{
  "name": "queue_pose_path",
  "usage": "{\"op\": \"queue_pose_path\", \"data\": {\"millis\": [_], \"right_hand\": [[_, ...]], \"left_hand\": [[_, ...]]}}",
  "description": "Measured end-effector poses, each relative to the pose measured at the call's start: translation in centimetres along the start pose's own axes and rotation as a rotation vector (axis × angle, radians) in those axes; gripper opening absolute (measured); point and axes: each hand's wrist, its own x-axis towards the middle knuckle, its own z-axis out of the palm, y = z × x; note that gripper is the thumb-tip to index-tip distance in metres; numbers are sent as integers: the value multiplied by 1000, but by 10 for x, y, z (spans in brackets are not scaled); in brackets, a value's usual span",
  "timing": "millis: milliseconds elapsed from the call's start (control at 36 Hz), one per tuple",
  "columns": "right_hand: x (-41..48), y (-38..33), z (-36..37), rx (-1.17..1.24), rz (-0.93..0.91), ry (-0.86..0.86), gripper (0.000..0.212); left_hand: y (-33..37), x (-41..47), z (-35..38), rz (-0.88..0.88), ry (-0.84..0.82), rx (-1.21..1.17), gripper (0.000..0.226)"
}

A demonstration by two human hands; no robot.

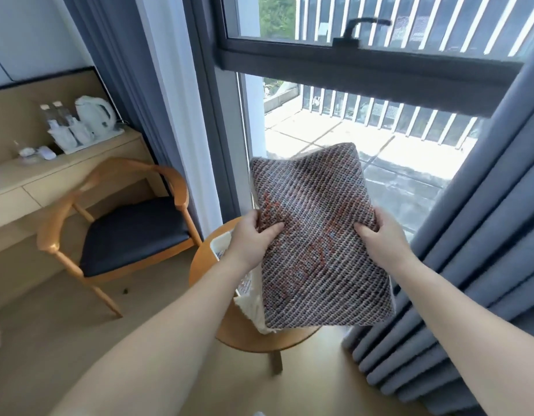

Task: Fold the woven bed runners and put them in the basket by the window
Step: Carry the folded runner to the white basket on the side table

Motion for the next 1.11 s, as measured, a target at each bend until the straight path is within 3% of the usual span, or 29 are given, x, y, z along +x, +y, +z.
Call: {"op": "queue_pose_path", "data": {"millis": [361, 528, 639, 917, 1111], "right_hand": [[159, 17, 49, -2, 69, 49, 31], [230, 23, 70, 14, 110, -45, 30], [258, 23, 84, 38, 106, -66, 32], [227, 64, 158, -54, 145, -286, 19], [186, 113, 218, -246, 233, -436, 41]], "left_hand": [[-34, 170, 6, -135, -34, 73, 30], [-55, 227, 10, -274, 82, 49, 47], [-59, 250, 7, -300, 132, 95, 39], [-154, 192, -13, -564, 168, 52, 31], [-234, 136, -15, -825, 214, 49, 22]]}}
